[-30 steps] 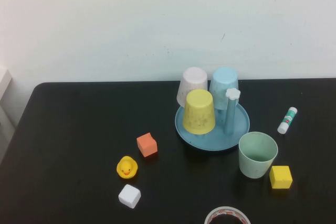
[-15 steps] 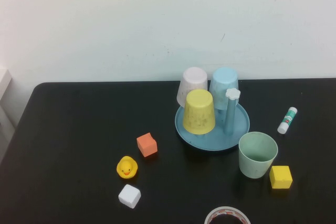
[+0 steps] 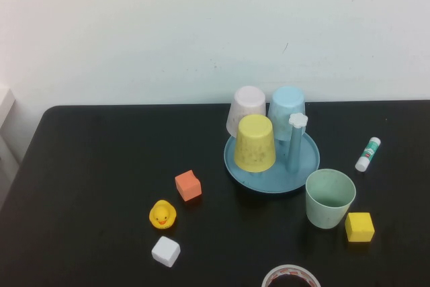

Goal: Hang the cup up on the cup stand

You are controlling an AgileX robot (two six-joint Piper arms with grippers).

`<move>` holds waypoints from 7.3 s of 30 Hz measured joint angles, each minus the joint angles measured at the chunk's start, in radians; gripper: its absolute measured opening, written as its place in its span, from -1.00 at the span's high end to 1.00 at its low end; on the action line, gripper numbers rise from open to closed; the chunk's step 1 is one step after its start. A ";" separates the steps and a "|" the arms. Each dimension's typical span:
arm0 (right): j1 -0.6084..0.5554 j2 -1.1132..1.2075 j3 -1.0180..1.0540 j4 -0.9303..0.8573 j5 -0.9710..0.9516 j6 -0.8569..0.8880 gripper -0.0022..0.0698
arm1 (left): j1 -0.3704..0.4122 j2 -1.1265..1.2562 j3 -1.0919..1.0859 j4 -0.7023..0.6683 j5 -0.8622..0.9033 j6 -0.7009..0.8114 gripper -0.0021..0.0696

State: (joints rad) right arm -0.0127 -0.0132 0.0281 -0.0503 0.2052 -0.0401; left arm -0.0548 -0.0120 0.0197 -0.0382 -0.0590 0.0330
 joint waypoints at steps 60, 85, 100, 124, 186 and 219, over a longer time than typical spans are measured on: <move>0.002 1.166 -0.645 0.465 0.303 -0.502 0.94 | -0.002 0.897 -0.615 -0.582 0.504 0.381 0.95; 0.187 1.885 -1.104 0.891 0.142 -1.068 -0.05 | -0.002 0.893 -0.615 -1.119 0.705 1.096 0.95; 0.188 2.045 -1.167 0.891 0.167 -1.085 0.46 | -0.002 0.620 -0.615 -1.330 0.828 1.342 0.95; 0.230 1.511 -1.167 1.210 0.481 -1.252 0.85 | -0.002 0.371 -0.617 -1.660 0.531 0.558 -0.93; 0.956 1.597 -1.531 1.744 0.325 -2.641 0.85 | -0.002 0.425 -0.599 -1.671 0.436 -0.022 -0.99; 0.956 1.647 -1.547 1.750 0.437 -2.566 0.85 | -0.002 0.425 -0.599 -1.675 0.466 0.094 -0.81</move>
State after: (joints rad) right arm 0.9430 1.6339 -1.5186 1.6993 0.6420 -2.6065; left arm -0.0567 0.4127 -0.5795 -1.7128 0.4070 0.1272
